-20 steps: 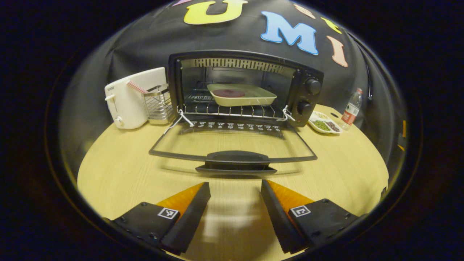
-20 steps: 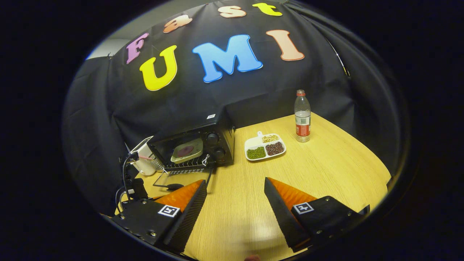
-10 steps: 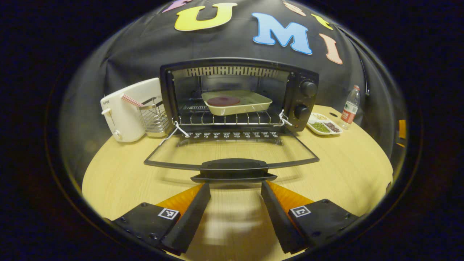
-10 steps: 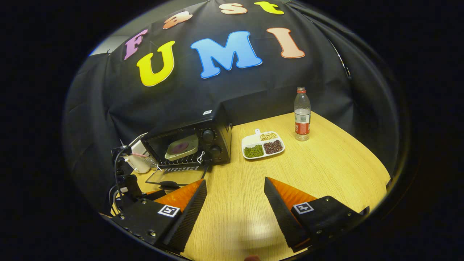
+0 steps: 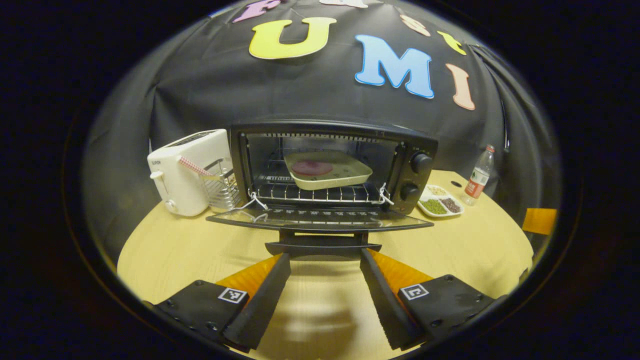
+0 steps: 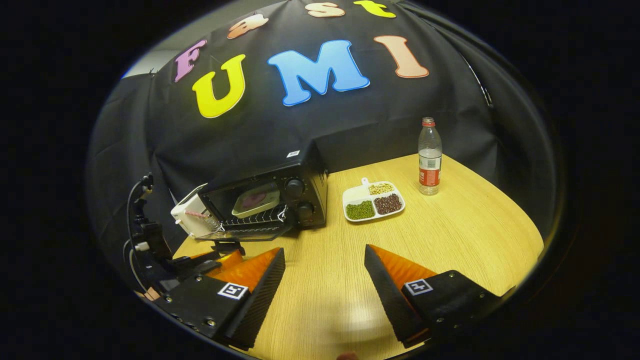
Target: Open the electric oven with the left hand, put the food in, and close the electric oven.
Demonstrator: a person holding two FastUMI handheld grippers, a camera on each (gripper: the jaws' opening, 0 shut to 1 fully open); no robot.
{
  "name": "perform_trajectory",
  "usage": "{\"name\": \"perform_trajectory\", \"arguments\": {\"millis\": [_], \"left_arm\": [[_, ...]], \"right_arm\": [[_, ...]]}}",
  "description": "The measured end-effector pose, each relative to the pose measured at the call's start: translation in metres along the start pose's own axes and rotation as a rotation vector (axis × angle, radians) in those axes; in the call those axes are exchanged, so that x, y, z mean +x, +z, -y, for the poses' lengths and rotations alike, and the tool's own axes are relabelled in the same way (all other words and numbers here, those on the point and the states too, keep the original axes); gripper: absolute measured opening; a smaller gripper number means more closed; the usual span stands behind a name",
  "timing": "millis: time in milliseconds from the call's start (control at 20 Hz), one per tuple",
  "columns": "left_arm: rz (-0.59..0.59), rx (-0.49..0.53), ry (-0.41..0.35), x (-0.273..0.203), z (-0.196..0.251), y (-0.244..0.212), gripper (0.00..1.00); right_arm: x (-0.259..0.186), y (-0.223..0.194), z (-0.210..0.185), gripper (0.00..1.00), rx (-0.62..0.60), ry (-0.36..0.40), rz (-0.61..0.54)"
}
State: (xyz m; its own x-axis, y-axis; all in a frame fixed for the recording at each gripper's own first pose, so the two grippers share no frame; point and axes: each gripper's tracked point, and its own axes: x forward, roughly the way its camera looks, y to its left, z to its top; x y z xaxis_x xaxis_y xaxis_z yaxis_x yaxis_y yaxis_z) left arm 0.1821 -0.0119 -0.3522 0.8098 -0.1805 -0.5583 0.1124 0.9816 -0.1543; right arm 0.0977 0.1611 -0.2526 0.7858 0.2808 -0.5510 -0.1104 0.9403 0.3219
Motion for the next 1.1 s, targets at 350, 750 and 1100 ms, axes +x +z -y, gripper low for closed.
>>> {"name": "perform_trajectory", "arguments": {"millis": [350, 750, 1100], "left_arm": [[0.198, 0.065, -0.021, -0.002, 0.005, 0.08, 0.95], [0.459, 0.088, -0.005, -0.119, 0.045, 0.177, 1.0], [0.591, 0.066, 0.084, -0.272, 0.091, 0.189, 0.99]], "right_arm": [[-0.002, 0.005, 0.001, 0.98, -0.006, -0.005, 0.009], [-0.058, 0.069, 0.015, 0.98, -0.12, -0.018, 0.201], [-0.161, 0.128, 0.033, 0.98, -0.317, -0.042, 0.423]]}}
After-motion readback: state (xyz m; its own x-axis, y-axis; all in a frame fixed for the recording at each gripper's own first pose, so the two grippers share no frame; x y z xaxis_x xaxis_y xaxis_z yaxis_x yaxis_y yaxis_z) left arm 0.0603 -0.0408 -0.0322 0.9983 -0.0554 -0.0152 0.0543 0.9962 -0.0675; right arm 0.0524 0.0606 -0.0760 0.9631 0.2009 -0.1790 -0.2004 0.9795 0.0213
